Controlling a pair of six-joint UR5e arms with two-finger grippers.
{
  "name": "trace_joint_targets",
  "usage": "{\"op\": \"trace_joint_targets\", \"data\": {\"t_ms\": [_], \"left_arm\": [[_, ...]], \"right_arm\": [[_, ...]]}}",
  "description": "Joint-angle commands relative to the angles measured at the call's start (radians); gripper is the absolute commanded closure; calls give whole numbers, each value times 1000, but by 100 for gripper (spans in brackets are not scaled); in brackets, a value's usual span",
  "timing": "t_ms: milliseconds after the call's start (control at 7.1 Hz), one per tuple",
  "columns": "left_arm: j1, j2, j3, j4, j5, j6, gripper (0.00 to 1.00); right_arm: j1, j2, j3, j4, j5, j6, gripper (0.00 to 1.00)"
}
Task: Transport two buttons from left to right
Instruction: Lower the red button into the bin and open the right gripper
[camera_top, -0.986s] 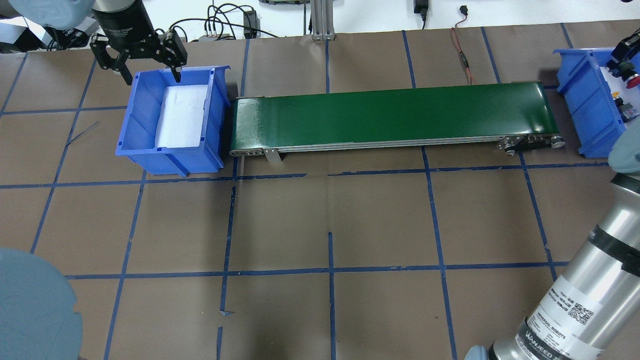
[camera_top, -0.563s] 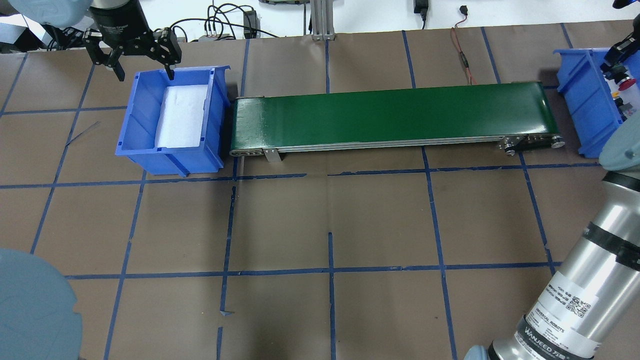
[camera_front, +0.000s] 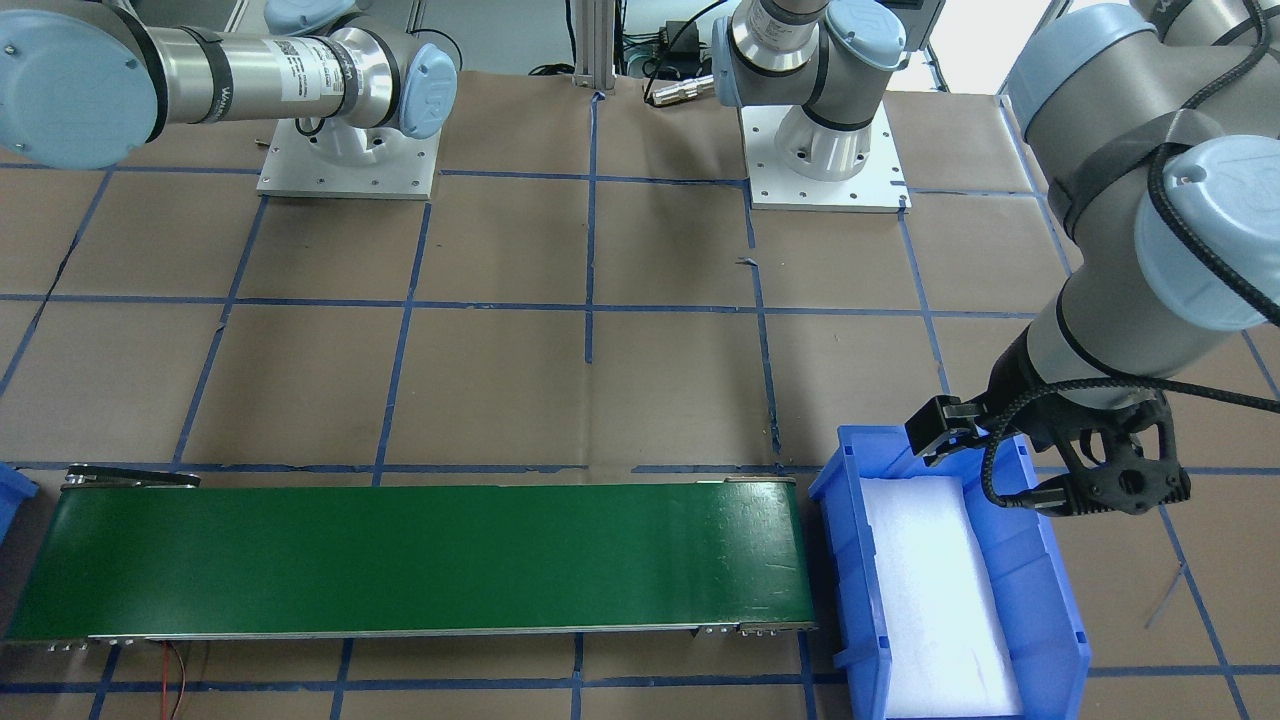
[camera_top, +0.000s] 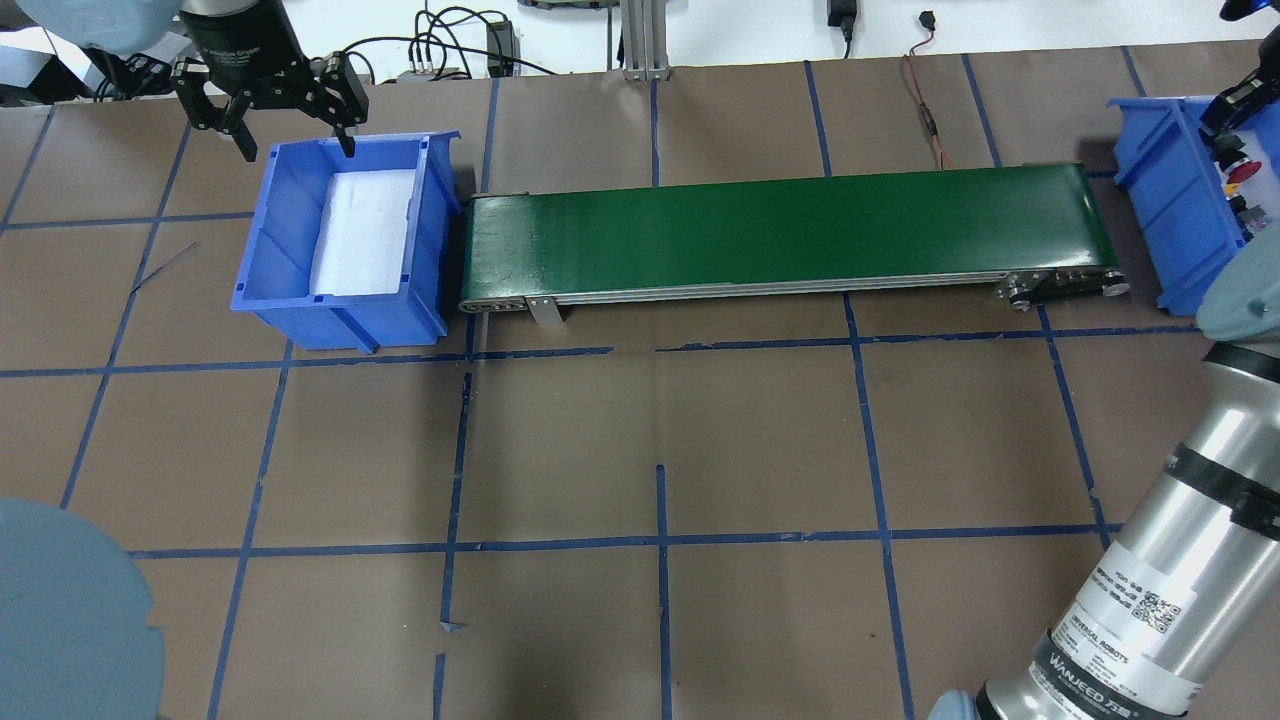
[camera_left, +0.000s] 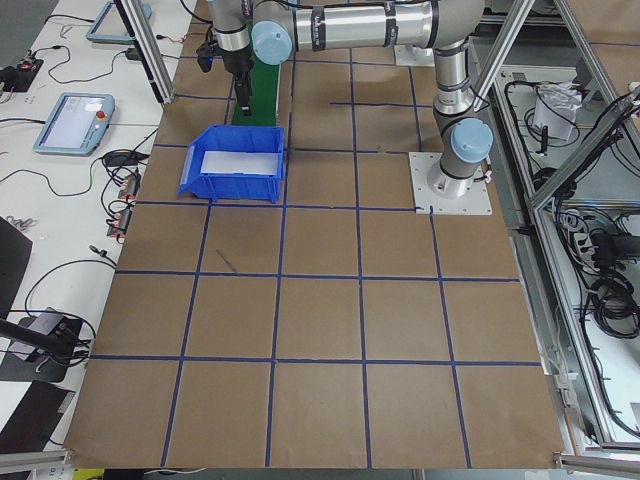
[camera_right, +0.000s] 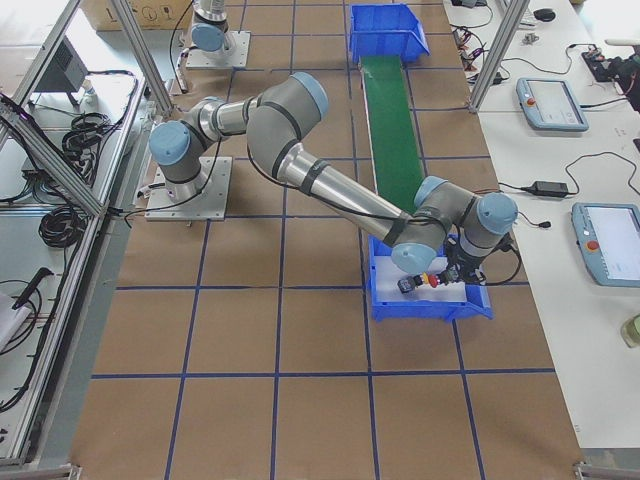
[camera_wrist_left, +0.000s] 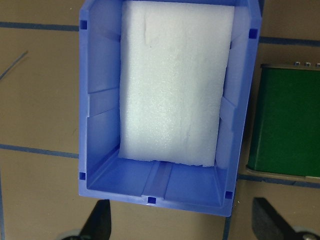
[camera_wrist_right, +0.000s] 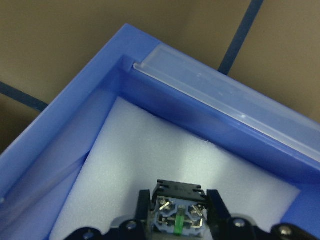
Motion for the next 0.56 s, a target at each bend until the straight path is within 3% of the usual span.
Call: {"op": "trace_joint_targets", "data": {"t_ms": [0,422], "left_arm": [[9,0,0,0,-12,0,0],[10,-1,0,0,-12,-1,0]], "right_arm": [[0,0,1,1,0,0,60],[0,1,1,1,0,1,60]]}}
